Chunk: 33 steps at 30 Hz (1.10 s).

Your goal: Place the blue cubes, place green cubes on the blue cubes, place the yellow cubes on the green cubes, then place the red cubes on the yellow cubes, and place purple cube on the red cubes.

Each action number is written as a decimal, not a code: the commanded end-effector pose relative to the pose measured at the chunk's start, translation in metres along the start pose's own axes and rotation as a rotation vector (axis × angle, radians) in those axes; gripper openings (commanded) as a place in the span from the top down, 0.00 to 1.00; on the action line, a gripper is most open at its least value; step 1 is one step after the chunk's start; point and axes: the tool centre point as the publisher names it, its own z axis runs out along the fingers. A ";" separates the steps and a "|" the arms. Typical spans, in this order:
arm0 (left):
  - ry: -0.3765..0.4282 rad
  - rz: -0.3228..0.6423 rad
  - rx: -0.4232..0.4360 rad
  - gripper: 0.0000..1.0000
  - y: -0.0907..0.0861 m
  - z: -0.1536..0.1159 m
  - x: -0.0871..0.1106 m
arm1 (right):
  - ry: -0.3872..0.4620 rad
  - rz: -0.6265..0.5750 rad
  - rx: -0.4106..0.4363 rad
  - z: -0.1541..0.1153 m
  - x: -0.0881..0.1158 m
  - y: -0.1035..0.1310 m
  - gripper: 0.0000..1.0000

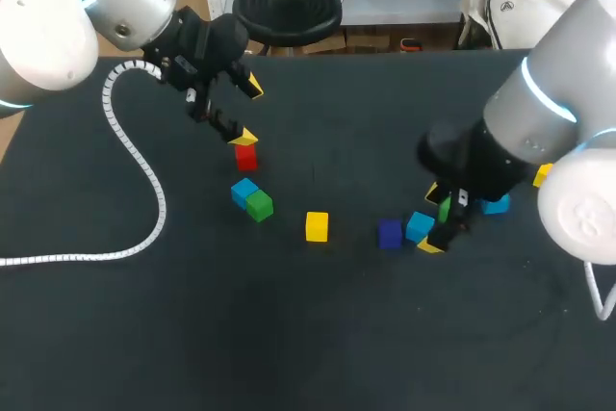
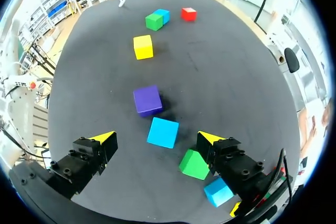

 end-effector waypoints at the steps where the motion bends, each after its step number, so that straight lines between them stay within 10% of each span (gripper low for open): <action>1: 0.006 -0.003 0.002 0.00 0.001 0.000 -0.001 | 0.000 0.007 -0.026 0.008 0.000 -0.004 0.00; 26: 0.006 -0.003 0.002 0.00 0.001 0.000 -0.001 | -0.012 -0.017 -0.080 0.026 0.000 -0.020 0.00; 28: 0.006 -0.003 0.002 0.00 0.001 0.000 -0.001 | -0.010 -0.014 -0.087 0.028 0.001 -0.020 0.27; 33: 0.006 -0.003 0.002 0.00 0.001 0.000 -0.001 | -0.005 -0.012 -0.097 0.032 0.003 -0.020 0.33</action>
